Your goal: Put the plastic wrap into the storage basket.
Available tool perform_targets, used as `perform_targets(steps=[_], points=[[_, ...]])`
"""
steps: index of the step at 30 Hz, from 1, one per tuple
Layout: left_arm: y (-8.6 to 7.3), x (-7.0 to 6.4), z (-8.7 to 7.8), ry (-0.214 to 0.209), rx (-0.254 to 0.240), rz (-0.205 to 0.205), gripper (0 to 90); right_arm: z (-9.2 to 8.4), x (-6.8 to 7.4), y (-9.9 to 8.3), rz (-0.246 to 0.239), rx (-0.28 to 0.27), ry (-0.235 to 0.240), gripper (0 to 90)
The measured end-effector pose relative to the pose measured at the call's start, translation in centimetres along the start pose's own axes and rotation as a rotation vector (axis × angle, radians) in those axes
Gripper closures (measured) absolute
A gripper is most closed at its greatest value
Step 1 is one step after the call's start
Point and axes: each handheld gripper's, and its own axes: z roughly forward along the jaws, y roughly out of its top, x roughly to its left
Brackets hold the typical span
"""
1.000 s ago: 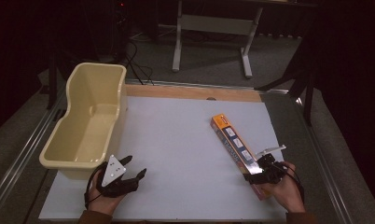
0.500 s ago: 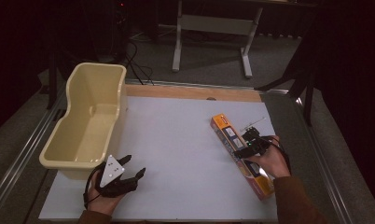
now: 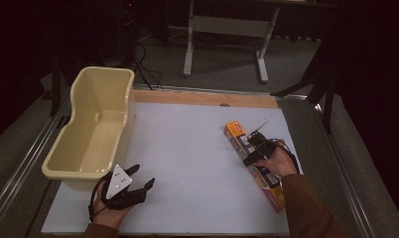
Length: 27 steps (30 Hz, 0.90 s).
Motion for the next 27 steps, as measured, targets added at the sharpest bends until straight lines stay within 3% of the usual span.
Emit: perform_targets(steps=[4,12,16,27], points=[[0.0,0.0,0.0,0.0,0.001,0.002,33.2,0.1,-0.3,0.4,0.017,0.039,0.024,34.1],[0.0,0.0,-0.1,0.001,-0.004,0.001,33.2,0.1,-0.1,1.2,0.05,0.122,0.002,37.1],[0.0,0.1,-0.1,0.002,-0.005,-0.001,33.3,0.0,-0.2,1.3,0.081,0.135,0.007,38.5],[0.0,0.1,-0.1,0.005,-0.006,-0.002,33.3,-0.4,-0.6,0.3,0.118,0.103,0.049,38.9]])
